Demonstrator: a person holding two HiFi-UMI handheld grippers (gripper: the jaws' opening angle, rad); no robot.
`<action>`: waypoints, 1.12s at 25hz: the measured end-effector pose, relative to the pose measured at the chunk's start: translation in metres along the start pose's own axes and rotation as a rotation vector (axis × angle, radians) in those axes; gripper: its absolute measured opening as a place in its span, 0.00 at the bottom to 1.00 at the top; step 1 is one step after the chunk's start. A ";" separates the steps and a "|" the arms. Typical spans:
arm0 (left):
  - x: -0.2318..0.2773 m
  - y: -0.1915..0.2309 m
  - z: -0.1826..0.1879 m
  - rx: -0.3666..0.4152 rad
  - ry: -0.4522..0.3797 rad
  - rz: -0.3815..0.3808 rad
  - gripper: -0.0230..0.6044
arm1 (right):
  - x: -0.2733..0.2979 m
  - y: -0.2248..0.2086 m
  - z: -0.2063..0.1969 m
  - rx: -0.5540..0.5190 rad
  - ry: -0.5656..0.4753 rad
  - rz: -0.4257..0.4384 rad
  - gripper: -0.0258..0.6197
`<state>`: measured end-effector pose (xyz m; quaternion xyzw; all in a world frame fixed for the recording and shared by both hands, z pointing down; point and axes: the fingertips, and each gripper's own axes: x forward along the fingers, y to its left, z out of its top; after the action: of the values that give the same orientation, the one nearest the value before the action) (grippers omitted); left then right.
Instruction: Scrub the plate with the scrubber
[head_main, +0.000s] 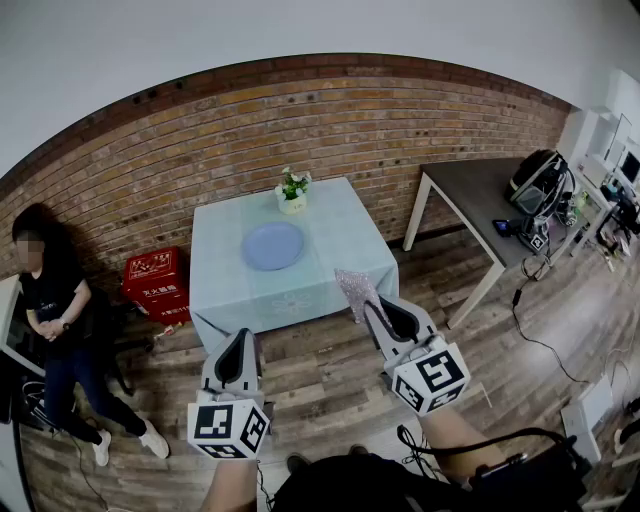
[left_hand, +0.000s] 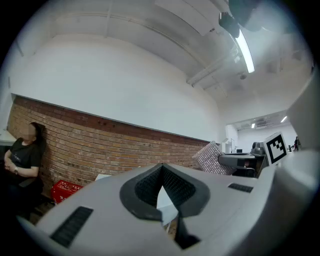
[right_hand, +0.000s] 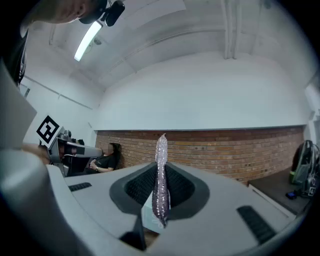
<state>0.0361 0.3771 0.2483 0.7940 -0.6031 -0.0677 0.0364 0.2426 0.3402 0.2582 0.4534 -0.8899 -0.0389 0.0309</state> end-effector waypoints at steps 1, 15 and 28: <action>0.001 0.000 -0.001 -0.002 0.001 0.000 0.05 | 0.001 0.000 0.000 0.000 0.001 0.001 0.14; -0.007 0.011 -0.003 -0.007 -0.001 0.006 0.05 | 0.007 0.008 0.000 0.042 -0.027 0.008 0.15; -0.015 0.046 -0.004 -0.020 -0.002 -0.026 0.05 | 0.028 0.042 -0.001 0.049 -0.017 0.018 0.15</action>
<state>-0.0111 0.3786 0.2593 0.8014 -0.5919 -0.0750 0.0431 0.1922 0.3420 0.2642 0.4455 -0.8950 -0.0208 0.0125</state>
